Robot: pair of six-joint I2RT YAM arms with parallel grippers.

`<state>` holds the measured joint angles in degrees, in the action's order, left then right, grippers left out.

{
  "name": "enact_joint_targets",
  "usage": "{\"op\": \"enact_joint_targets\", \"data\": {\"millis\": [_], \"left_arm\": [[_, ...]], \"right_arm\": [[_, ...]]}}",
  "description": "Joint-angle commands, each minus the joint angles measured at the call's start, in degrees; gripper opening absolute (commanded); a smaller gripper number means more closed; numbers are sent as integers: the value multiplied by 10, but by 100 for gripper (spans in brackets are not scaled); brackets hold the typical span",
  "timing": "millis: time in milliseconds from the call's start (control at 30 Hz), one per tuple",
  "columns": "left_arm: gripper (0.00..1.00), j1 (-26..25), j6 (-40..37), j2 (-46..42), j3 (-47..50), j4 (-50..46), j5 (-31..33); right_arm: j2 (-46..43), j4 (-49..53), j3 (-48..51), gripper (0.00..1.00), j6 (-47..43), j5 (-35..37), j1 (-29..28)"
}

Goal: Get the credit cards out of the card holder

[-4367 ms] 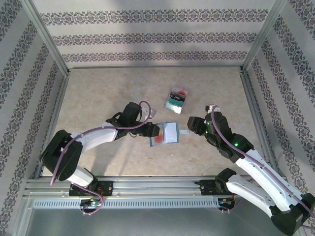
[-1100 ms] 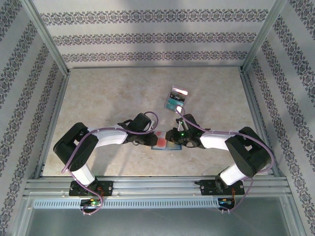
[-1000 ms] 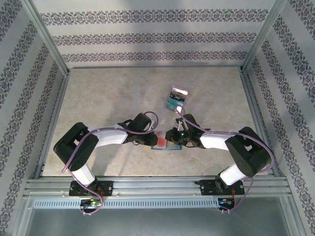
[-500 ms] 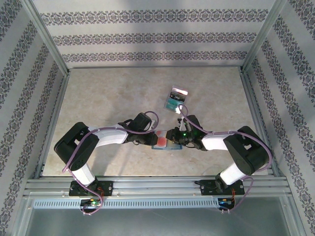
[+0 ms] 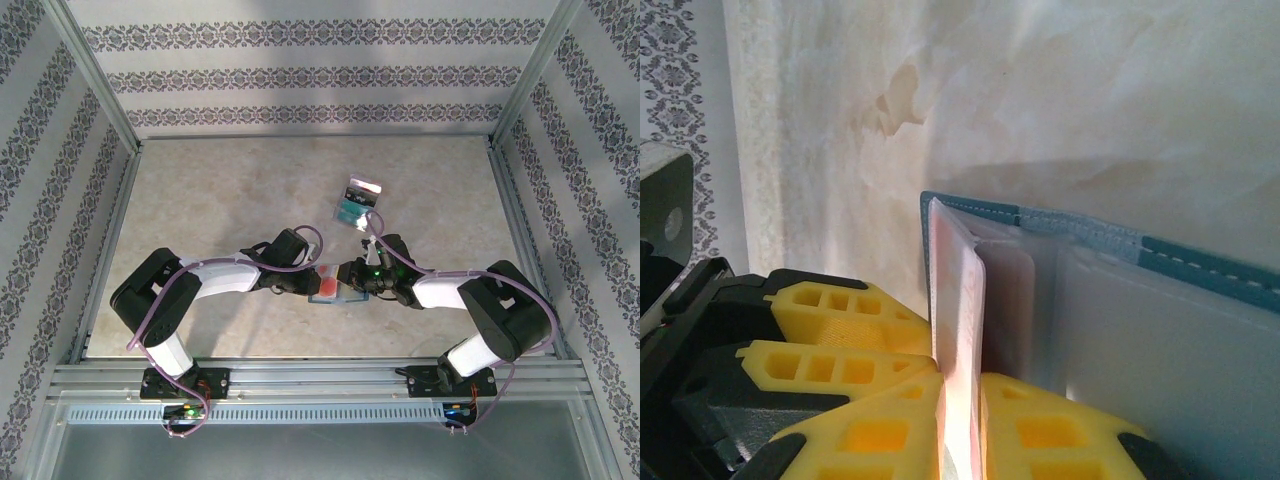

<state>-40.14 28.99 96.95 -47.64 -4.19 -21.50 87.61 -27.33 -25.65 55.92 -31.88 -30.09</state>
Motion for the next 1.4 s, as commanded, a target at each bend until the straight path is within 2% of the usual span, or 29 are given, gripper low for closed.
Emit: {"op": "enact_joint_targets", "data": {"millis": [0, 867, 1100, 1200, 1367], "left_arm": [[21, -7, 5, 20, 0, -14, 21], [19, -6, 19, 28, -10, -43, 48], [19, -7, 22, 29, -9, -38, 46], [19, -6, 24, 27, -9, -39, 46], [20, -7, 24, 25, -13, -44, 45]], "right_arm": [[12, -54, 9, 18, 11, -27, 3], [14, -137, 42, 9, 38, -59, 42], [33, -151, 51, 14, 57, -47, 42], [19, -124, 56, 21, 56, -28, 40], [9, -84, 55, 22, 42, -14, 36]]}}
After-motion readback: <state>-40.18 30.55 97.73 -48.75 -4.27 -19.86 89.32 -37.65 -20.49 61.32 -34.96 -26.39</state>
